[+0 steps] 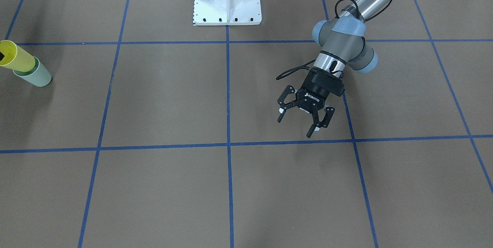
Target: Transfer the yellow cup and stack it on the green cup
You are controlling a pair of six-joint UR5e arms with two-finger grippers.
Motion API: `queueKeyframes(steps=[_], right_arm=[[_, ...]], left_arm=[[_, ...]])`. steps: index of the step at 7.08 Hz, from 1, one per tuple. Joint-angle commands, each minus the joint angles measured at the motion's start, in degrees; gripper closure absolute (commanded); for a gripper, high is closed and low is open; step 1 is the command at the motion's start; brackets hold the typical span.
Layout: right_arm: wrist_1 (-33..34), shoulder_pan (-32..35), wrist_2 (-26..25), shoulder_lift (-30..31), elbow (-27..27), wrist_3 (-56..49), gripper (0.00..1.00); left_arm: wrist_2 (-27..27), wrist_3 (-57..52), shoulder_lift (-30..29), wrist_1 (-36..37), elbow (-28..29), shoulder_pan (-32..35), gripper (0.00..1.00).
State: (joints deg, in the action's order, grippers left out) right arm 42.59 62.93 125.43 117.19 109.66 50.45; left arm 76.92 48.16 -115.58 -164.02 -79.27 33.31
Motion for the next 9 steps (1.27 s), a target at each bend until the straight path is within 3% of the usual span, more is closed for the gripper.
queueKeyframes(steps=[1, 4, 6, 7, 9], right_arm=[[-0.05, -0.08, 0.16, -0.73, -0.24, 0.17, 0.02], [-0.22, 0.00, 0.34, -0.82, -0.15, 0.17, 0.00], [-0.58, 2.01, 0.17, -1.87, -0.24, -0.09, 0.00], [-0.32, 4.81, 0.60, -3.18, -0.67, -0.18, 0.00], [0.30, 7.90, 0.87, -5.82, -3.83, -5.06, 0.00]], left_arm=[[-0.01, 0.09, -0.09, -0.07, -0.09, -0.09, 0.00], [0.16, 0.00, 0.09, 0.11, -0.09, 0.26, 0.00], [10.48, -0.87, 0.97, 14.53, -0.96, 6.02, 0.00], [13.14, -1.05, 1.14, 18.70, -0.54, 9.80, 0.00], [23.66, -8.91, 1.23, 34.66, -0.88, 19.38, 0.01]])
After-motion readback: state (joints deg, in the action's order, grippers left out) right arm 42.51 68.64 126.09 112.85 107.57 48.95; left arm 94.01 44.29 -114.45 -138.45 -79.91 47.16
